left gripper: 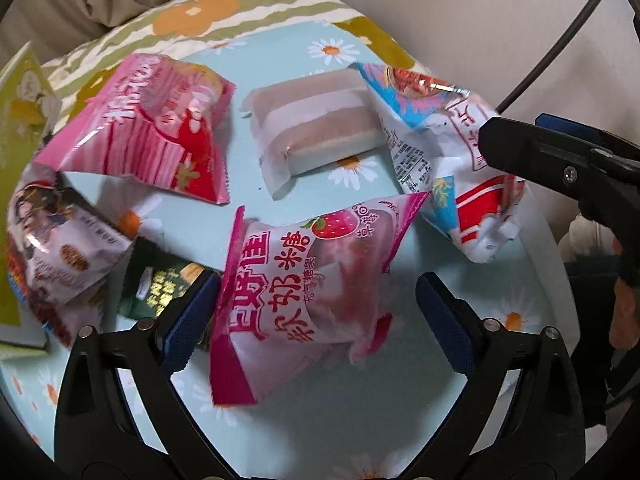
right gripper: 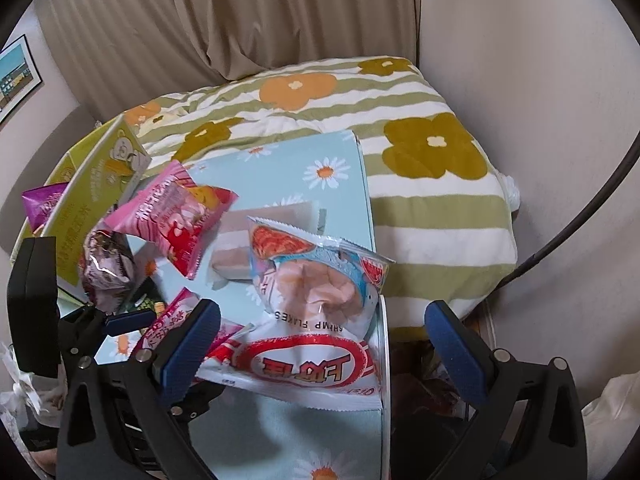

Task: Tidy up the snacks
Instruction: 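Grasp the pink strawberry candy bag with left tool while right tool grasps shrimp-flake bag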

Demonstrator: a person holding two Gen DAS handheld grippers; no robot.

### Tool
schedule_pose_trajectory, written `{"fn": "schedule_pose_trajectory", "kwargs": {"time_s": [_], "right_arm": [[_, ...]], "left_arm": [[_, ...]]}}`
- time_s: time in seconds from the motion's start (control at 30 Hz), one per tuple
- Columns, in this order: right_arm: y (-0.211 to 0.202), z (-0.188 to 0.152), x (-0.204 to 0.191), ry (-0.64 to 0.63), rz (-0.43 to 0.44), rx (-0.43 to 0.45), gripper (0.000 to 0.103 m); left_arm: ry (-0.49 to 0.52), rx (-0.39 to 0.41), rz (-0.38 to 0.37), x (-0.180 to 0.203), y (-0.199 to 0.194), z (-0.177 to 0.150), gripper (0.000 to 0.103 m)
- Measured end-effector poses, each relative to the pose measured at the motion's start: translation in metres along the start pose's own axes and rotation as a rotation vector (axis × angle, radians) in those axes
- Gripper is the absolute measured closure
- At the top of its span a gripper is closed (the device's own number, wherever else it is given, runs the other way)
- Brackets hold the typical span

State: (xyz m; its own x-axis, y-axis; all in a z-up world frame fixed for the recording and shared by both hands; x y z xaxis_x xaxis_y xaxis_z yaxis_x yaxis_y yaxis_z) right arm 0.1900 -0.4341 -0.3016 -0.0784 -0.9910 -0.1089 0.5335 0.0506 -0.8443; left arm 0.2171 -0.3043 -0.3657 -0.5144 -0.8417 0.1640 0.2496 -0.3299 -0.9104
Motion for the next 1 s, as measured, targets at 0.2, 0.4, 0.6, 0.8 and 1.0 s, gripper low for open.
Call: {"fn": "schedule_pose_trajectory", "kwargs": {"time_s": [0.2,0.4,0.6,0.8,1.0], "right_arm": [[0.012,-0.002,-0.003,-0.005,-0.009,-0.014,0.005],[0.022,-0.003,-0.009,-0.032,-0.004,-0.028,0.012],[0.029,-0.003,-0.011,-0.043,-0.008,-0.042,0.017],[0.033,-0.001,-0.015,-0.082,-0.034,-0.035,0.019],[0.041,-0.004,-0.025,-0.153,-0.046,-0.048,0.031]], "left_arm": [[0.043,-0.015,0.023,-0.001,0.008,0.004,0.027],[0.057,-0.011,0.005,-0.002,0.003,0.006,0.044],[0.041,-0.015,-0.014,-0.002,-0.003,0.004,0.048],[0.013,-0.012,-0.011,-0.008,-0.010,0.001,0.048],[-0.008,-0.006,-0.007,-0.014,-0.015,-0.003,0.048]]}}
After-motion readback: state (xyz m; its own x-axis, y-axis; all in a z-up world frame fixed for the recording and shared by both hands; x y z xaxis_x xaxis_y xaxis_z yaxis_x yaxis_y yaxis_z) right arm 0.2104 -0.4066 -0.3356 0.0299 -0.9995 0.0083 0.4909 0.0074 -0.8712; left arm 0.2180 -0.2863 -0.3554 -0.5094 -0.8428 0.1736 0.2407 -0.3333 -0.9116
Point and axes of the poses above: each gripper's, at about its wrist camera, not at the fingertips, and y roughly the way its jaws point, x to its right, z to its top, the point moved 8 cm from there along y, roughly the way its jaws point, and after that the axes turned 4 degrees about -z, right-handed, at the moved point
